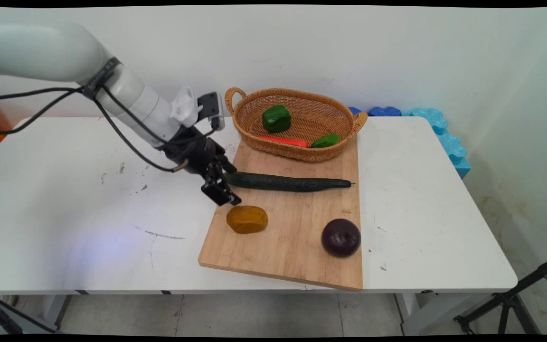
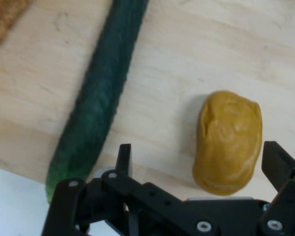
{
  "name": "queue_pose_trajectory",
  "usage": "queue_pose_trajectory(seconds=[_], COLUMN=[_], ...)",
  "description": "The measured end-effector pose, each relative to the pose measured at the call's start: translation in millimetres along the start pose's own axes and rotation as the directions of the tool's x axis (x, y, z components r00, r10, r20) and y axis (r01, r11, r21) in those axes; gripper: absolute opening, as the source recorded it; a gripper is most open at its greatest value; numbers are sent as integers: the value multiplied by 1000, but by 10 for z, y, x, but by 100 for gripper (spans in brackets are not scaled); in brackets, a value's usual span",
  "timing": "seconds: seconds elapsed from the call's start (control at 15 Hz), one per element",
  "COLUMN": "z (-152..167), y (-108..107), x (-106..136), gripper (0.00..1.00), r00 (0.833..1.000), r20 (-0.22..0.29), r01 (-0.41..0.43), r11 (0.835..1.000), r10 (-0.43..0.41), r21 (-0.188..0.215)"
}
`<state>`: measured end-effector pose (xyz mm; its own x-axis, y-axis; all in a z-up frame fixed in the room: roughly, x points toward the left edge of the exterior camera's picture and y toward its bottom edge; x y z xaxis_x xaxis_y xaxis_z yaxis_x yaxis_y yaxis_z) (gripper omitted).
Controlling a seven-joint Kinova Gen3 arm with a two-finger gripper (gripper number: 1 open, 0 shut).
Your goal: Pick up the potato from the cutting board, then place the picked object in the vegetable basket
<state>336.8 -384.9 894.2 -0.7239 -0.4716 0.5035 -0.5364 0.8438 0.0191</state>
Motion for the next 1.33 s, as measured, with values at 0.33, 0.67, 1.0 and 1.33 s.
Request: queue_pose_trajectory(seconds=[0.33, 0.67, 1.0, 1.33], z=[178, 404, 577, 637], y=[93, 141, 171, 220], x=[-74, -84, -83, -87], gripper=[100, 100, 0, 0], r00=[999, 998, 997, 995], r20=[34, 55, 56, 58], r01=[-17, -31, -56, -73], r11=[1000, 999, 997, 995], r10=[18, 33, 58, 77], r21=[-26, -41, -47, -66])
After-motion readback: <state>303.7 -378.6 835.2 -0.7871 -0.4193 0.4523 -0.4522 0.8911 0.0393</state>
